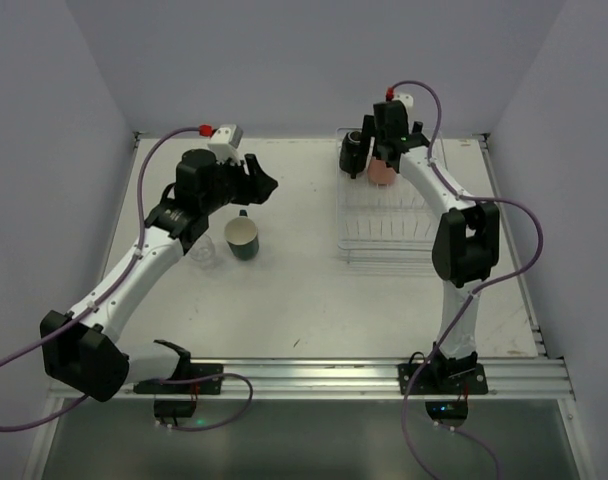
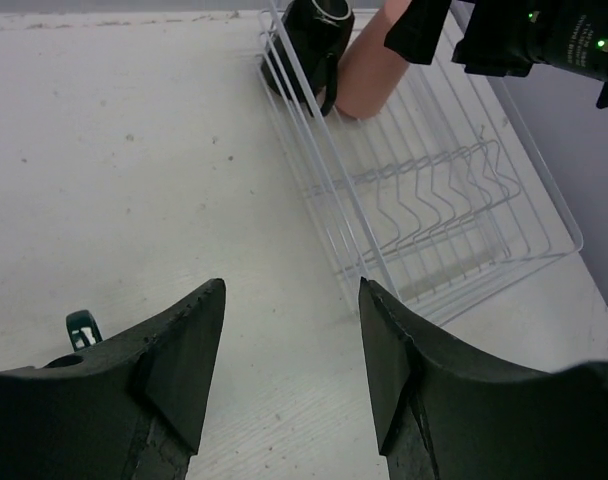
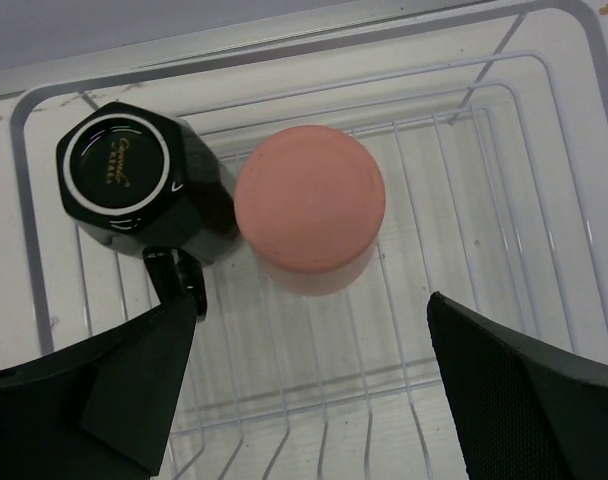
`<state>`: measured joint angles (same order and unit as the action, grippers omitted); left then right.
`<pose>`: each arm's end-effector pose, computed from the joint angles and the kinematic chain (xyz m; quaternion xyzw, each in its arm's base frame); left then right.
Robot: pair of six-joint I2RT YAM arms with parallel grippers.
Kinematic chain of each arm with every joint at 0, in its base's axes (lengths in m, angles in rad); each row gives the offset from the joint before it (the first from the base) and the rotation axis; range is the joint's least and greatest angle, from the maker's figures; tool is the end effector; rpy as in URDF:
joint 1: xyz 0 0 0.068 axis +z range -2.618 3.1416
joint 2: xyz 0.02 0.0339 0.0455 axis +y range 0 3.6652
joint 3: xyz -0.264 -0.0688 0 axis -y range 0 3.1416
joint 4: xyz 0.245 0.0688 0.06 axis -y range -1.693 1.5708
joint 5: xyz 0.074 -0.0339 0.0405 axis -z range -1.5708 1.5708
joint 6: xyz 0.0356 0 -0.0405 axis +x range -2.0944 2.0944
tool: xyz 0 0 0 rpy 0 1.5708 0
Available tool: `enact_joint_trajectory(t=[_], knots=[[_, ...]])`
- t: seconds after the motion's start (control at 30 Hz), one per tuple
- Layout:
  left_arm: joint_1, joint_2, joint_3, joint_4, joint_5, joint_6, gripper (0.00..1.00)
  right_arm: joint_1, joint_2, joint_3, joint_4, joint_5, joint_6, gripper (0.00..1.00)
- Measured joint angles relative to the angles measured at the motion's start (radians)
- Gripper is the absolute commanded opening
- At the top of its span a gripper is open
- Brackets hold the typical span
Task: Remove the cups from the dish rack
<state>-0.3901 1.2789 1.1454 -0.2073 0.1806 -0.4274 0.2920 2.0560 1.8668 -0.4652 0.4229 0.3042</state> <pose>0.2728 -0.1191 0.3567 0.0369 0.8143 -0.2960 0.4980 0.4634 0.1240 0.2951 0.0982 0.8763 -0.0529 0.4687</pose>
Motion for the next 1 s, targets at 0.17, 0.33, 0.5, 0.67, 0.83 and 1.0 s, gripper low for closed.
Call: enact_joint_trajectory(t=[0.17, 0.33, 0.5, 0.67, 0.83, 1.0], knots=[[-0.004, -0.022, -0.014, 0.050, 0.029, -0.006, 0.61, -0.037, 0.035, 0.046, 0.000, 0.005, -0.029, 0.99], [-0.004, -0.037, -0.015, 0.074, 0.049, -0.009, 0.61, -0.060, 0.105, 0.145, -0.006, -0.005, -0.058, 0.99], [-0.004, -0.047, -0.015, 0.080, 0.052, -0.010, 0.62, -0.061, 0.184, 0.237, -0.026, -0.039, -0.084, 0.99], [-0.004, -0.049, -0.016, 0.087, 0.055, -0.011, 0.62, -0.061, 0.216, 0.241, -0.055, -0.078, -0.085, 0.99], [-0.004, -0.049, -0.027, 0.089, 0.063, -0.011, 0.62, -0.063, 0.227, 0.241, -0.060, -0.085, -0.082, 0.69], [-0.004, -0.049, -0.031, 0.089, 0.072, -0.012, 0.63, -0.064, 0.229, 0.241, -0.060, -0.090, -0.077, 0.00]])
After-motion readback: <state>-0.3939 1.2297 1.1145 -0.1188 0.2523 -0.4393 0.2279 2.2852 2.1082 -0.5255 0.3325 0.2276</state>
